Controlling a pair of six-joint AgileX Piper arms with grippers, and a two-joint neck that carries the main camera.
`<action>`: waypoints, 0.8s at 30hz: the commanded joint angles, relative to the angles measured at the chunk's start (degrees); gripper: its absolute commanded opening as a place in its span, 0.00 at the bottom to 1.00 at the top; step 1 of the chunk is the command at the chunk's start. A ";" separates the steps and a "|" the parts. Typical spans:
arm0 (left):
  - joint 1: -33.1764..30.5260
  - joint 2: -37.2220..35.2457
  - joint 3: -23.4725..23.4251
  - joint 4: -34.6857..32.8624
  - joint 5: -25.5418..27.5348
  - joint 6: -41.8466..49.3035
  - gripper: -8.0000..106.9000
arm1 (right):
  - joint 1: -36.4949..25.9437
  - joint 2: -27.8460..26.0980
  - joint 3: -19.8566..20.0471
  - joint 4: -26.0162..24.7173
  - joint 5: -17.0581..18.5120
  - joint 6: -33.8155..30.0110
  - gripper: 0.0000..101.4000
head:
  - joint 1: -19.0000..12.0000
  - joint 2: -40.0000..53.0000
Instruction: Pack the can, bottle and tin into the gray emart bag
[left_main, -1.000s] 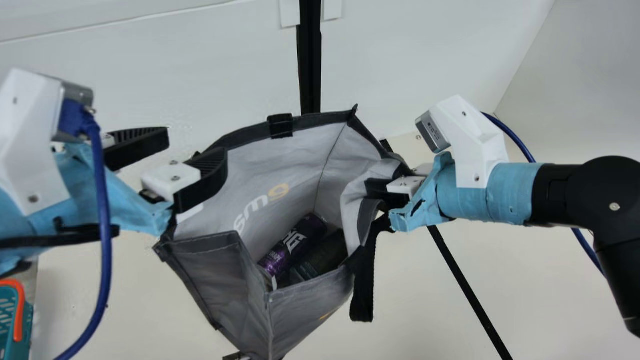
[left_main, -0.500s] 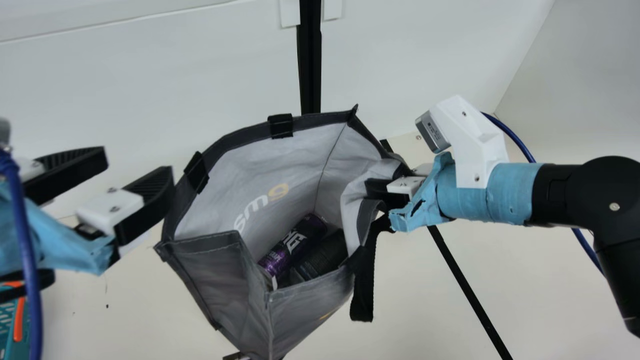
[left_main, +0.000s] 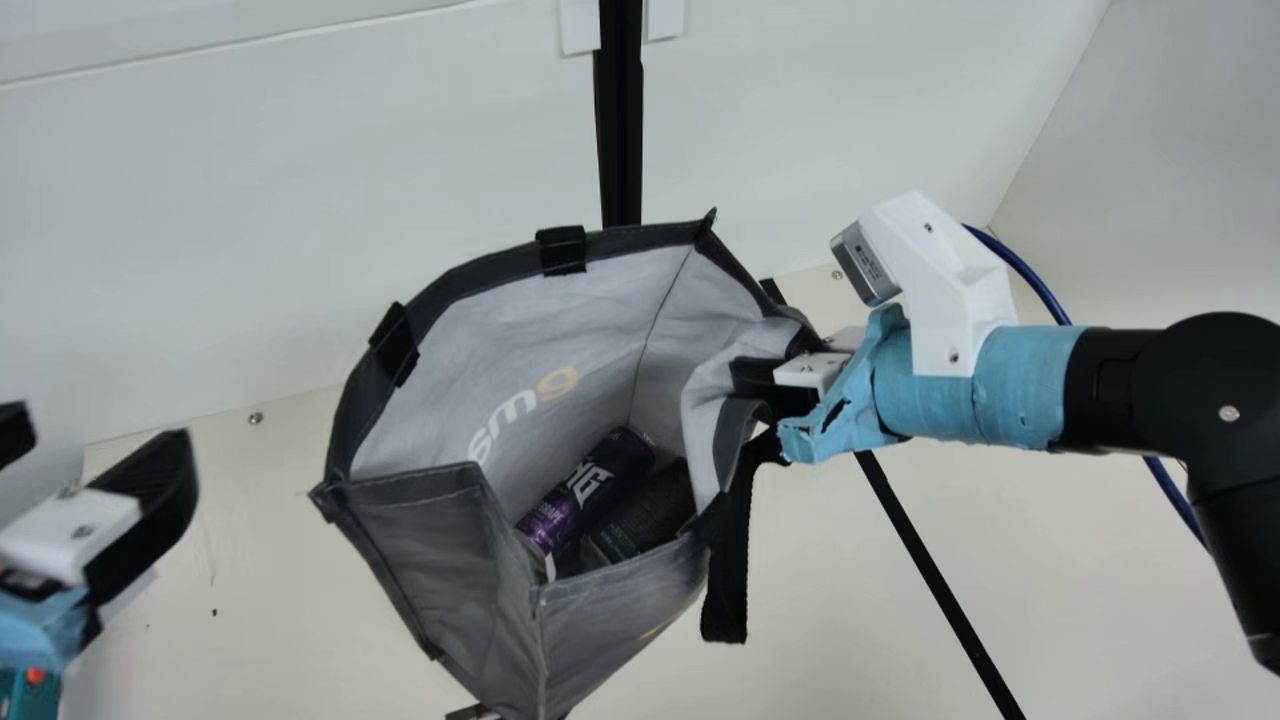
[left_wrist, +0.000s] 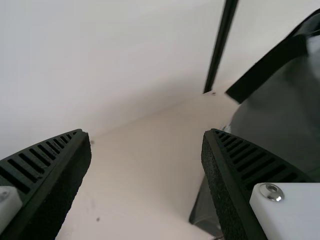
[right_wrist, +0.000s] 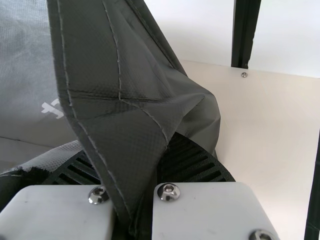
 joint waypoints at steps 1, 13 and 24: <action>0.88 -1.16 0.94 2.43 0.51 -0.16 0.85 | 0.00 0.00 0.00 0.00 0.00 0.00 0.00 | -1.30 -0.05; 3.09 -7.44 5.97 17.45 3.09 -3.45 0.85 | 0.00 0.00 0.00 0.00 0.00 0.00 0.00 | -1.30 -0.05; 3.14 -10.64 8.95 24.13 3.61 -6.68 0.85 | 0.00 0.00 0.00 0.00 0.00 0.00 0.00 | -1.30 -0.05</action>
